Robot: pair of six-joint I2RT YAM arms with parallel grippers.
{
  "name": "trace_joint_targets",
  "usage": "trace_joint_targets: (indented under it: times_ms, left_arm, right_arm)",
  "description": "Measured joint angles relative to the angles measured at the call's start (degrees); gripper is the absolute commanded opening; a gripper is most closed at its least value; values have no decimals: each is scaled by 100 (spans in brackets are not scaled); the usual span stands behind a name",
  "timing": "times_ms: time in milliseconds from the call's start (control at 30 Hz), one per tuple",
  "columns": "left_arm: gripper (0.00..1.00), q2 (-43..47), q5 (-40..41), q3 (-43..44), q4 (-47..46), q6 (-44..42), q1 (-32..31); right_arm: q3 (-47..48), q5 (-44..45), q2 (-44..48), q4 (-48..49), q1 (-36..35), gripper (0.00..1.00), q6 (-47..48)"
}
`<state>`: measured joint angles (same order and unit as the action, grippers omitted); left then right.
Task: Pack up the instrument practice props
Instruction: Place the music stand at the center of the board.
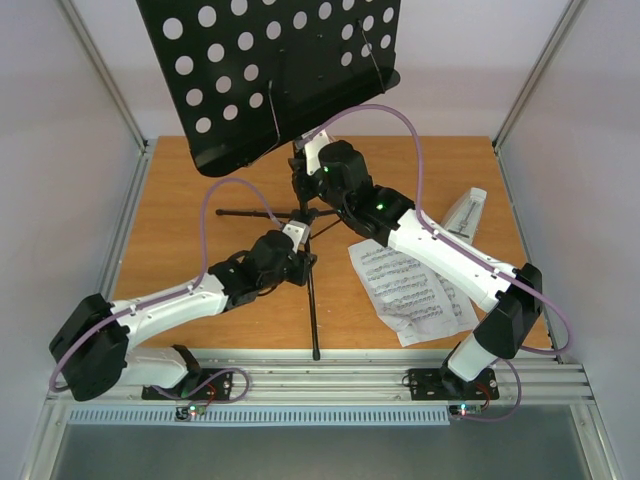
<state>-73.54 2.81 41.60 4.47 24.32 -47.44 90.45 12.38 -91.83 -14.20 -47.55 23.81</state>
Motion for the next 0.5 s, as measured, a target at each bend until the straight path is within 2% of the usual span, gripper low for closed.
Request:
trace_joint_targets:
  times_ms: [67,267,500]
  left_arm:
    - [33,0,208,33,33,61,-74]
    - [16,-114,540,98,94,212,-118]
    - [2,-129,839,105,262,468,-87]
  right_arm:
    - [0,0,0,0,0,1,-7]
    - [-9,-7,0,0,0,1,-9]
    - [-74,42,11,-4,0,1,-17]
